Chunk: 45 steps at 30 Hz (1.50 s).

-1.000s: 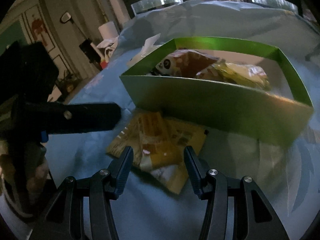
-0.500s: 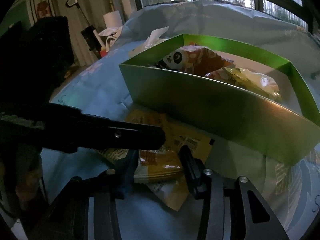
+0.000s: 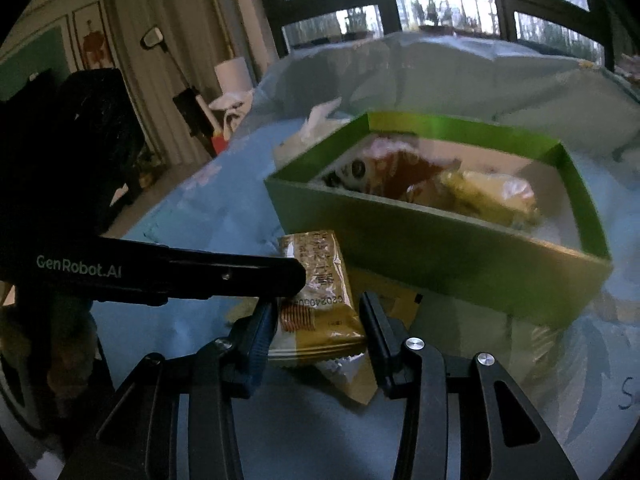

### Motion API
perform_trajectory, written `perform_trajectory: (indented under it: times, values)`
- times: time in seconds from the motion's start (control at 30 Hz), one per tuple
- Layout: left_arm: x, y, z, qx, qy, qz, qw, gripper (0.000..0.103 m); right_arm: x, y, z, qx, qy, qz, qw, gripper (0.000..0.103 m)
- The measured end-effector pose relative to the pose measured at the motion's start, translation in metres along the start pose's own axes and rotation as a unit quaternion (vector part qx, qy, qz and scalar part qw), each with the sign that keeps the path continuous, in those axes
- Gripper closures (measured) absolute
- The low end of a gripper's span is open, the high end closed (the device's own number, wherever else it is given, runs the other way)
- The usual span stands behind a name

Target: Organize snacks

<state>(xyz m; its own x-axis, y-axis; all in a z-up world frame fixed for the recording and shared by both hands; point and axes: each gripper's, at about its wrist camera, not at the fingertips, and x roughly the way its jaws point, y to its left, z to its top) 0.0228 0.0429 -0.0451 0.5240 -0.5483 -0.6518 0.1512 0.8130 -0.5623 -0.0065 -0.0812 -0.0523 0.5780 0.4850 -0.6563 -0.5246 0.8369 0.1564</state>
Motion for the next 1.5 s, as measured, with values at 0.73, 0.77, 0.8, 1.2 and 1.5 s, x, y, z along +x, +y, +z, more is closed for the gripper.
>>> perform_trajectory:
  times: [0.73, 0.77, 0.8, 1.2, 1.5]
  values:
    - [0.049, -0.059, 0.080, 0.068, -0.024, -0.024, 0.9971, 0.081, -0.026, -0.061, 0.055, 0.024, -0.073, -0.055, 0.996, 0.059]
    - [0.055, -0.060, 0.084, 0.069, -0.021, -0.024, 0.9971, 0.081, -0.024, -0.063, 0.057, 0.024, -0.073, -0.056, 0.995, 0.059]
    - [0.060, -0.060, 0.087, 0.071, -0.019, -0.024, 0.9970, 0.081, -0.022, -0.065, 0.059, 0.022, -0.072, -0.061, 0.995, 0.059]
    - [0.079, -0.044, 0.113, 0.049, -0.031, -0.012, 0.9982, 0.038, -0.004, -0.108, 0.072, 0.071, -0.065, -0.117, 0.989, 0.059]
    - [0.024, -0.023, 0.102, 0.033, -0.075, 0.031, 0.9961, 0.021, -0.043, -0.126, 0.056, 0.127, -0.083, -0.099, 0.983, 0.048]
